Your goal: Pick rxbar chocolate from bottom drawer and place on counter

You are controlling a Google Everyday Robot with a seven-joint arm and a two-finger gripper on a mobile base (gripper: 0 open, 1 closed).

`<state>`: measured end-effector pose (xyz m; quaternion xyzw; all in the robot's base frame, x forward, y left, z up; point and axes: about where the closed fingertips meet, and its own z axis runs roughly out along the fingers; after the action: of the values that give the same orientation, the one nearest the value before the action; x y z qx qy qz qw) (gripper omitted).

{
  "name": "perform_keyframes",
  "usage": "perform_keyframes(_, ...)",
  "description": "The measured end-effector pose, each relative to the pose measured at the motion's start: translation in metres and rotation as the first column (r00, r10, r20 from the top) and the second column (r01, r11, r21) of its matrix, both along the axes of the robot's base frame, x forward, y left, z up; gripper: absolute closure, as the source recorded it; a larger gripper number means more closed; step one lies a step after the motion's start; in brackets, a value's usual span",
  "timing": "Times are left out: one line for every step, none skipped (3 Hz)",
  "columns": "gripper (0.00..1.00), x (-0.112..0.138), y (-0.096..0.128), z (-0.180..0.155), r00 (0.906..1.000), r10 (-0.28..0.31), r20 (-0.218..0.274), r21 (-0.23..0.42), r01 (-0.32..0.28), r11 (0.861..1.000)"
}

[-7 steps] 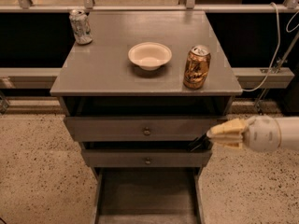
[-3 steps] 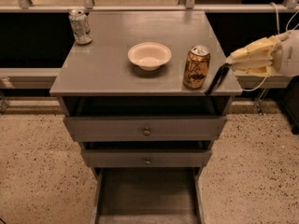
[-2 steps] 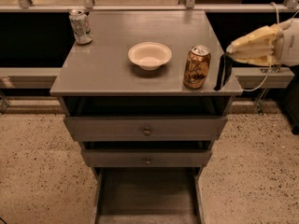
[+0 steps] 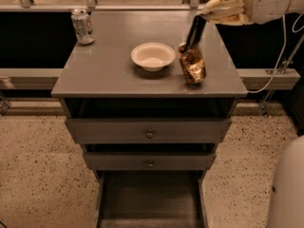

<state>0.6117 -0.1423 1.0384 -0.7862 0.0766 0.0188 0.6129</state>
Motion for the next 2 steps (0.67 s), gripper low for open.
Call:
perform_keyframes(1.00,0.032,0.004,0.043,0.9939,-0.093,0.059,0.075,0.088,0.993)
perform_keyframes(1.00,0.043,-0.004,0.054,0.9858,-0.154,0.068,0.095,0.147,0.985)
